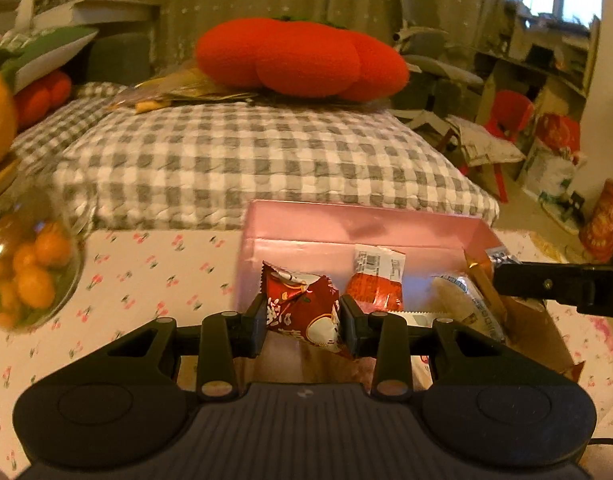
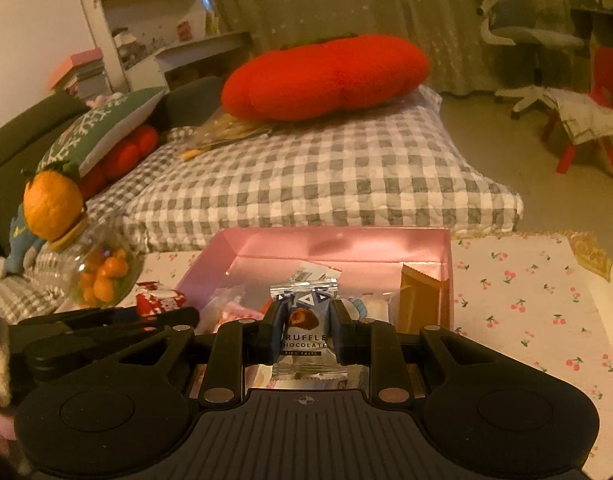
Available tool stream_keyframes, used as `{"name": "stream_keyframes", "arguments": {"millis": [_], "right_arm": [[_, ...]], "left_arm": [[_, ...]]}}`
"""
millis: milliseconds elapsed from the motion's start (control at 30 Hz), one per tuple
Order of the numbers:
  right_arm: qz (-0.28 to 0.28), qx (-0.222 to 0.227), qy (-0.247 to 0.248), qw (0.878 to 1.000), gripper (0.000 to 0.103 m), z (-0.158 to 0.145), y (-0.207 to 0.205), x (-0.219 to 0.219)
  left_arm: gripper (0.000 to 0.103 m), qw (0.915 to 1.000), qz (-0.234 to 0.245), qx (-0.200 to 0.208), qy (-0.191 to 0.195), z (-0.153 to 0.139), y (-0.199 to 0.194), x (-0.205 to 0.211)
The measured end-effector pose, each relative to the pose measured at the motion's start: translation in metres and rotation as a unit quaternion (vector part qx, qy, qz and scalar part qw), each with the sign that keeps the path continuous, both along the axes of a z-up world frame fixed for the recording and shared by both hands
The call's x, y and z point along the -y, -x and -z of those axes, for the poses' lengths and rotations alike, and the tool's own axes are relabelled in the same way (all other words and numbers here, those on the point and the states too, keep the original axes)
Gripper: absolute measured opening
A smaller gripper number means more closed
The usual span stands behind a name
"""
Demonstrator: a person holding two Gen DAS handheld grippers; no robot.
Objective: Organize snacks
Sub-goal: 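Carry both held snacks up and over into the pink box, then lower both snacks into the box and open both tools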
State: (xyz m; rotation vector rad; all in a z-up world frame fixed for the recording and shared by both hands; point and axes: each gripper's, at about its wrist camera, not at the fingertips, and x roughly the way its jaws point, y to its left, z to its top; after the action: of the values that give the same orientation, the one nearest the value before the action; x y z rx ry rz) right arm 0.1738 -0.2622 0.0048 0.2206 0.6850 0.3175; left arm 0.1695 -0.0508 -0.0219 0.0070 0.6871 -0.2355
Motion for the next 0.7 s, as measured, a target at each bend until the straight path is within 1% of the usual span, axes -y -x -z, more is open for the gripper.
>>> {"name": "stream_keyframes", "arguments": {"millis": [100,300,433,500,567,600,633,700], "right_arm": [[0.003,-0.006,-0.004,1.000,0.025,0.005,-0.005,0.001],[0.010,-0.011,0.001,1.000,0.027,0.010,-0.008,0.003],[0.011,-0.009,0.001,1.000,0.028,0.010,-0.007,0.005],[0.012,-0.010,0.002,1.000,0.028,0.009,-0.006,0.004],[0.017,-0.012,-0.002,1.000,0.036,0.007,-0.006,0.005],[0.018,-0.011,-0.006,1.000,0.046,0.006,-0.005,0.006],[0.019,-0.010,-0.009,1.000,0.053,0.005,-0.004,0.006],[0.018,-0.006,-0.009,1.000,0.055,0.002,-0.001,0.006]], "left_arm": [[0.034,0.9999,0.001,-0.006,-0.014,0.004,-0.011,0.008],[0.036,0.9998,-0.003,-0.005,-0.019,0.012,-0.024,0.014],[0.043,0.9997,0.006,-0.001,-0.025,0.012,-0.023,0.018],[0.050,0.9994,0.013,0.003,-0.033,0.010,-0.021,0.021],[0.063,0.9991,0.019,0.007,-0.038,0.009,-0.019,0.022],[0.065,0.9989,0.020,0.010,-0.041,0.009,-0.017,0.022],[0.067,0.9988,0.021,0.010,-0.042,0.008,-0.017,0.022],[0.070,0.9987,0.022,0.008,-0.045,0.008,-0.015,0.021]]}}
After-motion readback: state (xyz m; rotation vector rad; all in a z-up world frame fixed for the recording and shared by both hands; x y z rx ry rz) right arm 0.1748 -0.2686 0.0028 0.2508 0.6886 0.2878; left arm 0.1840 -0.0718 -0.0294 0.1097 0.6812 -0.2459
